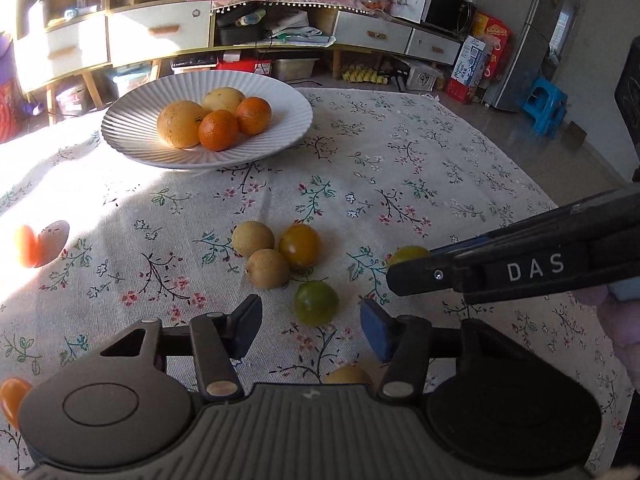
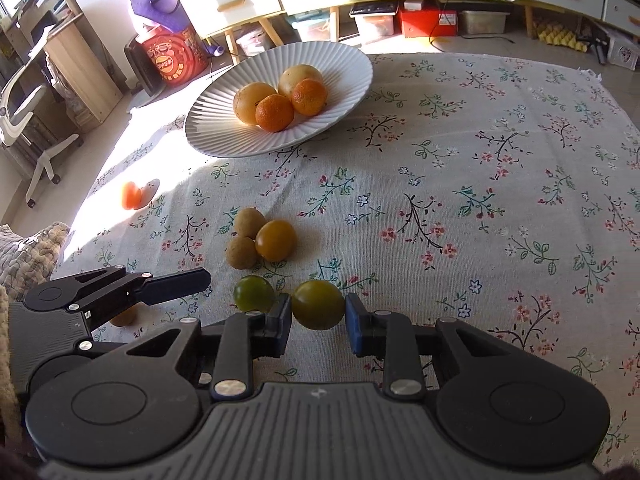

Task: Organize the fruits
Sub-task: 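Grasp a green lime with the right tool while the left tool grasps another lime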

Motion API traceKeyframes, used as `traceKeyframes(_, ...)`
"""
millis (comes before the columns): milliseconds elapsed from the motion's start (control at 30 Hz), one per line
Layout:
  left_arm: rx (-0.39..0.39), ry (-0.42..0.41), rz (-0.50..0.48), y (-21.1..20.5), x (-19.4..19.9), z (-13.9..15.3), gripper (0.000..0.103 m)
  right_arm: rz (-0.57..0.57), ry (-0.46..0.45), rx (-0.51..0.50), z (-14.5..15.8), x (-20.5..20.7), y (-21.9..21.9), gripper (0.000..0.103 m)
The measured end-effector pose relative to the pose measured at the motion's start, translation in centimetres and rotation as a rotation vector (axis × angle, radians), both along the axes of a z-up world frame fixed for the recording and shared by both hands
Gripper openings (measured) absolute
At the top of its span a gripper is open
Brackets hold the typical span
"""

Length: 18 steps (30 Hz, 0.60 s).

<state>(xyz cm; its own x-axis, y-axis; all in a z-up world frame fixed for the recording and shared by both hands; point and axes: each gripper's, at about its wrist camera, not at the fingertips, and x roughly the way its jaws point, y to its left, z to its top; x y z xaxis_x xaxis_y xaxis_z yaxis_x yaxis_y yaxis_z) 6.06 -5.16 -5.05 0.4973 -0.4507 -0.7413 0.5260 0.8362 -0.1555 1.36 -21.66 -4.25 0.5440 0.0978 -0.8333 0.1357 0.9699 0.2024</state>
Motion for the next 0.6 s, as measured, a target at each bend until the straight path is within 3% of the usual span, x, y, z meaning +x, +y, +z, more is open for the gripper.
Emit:
traceKeyframes(233,0.003,0.013,-0.006,-0.88,0.24,-0.68,0.029,-0.005,0.005,0.003,-0.09,-0.20,-0.44,0.026)
traceKeyframes(367,0.000,0.012,0.003,-0.80,0.42,-0.83,0.012,-0.005,0.009,0.002,-0.16,-0.24,-0.45,0.026)
traceKeyframes(600,0.006,0.016,-0.008,-0.95,0.29,-0.57,0.011,-0.002,0.014,0.002,-0.26,-0.23,-0.43,0.026)
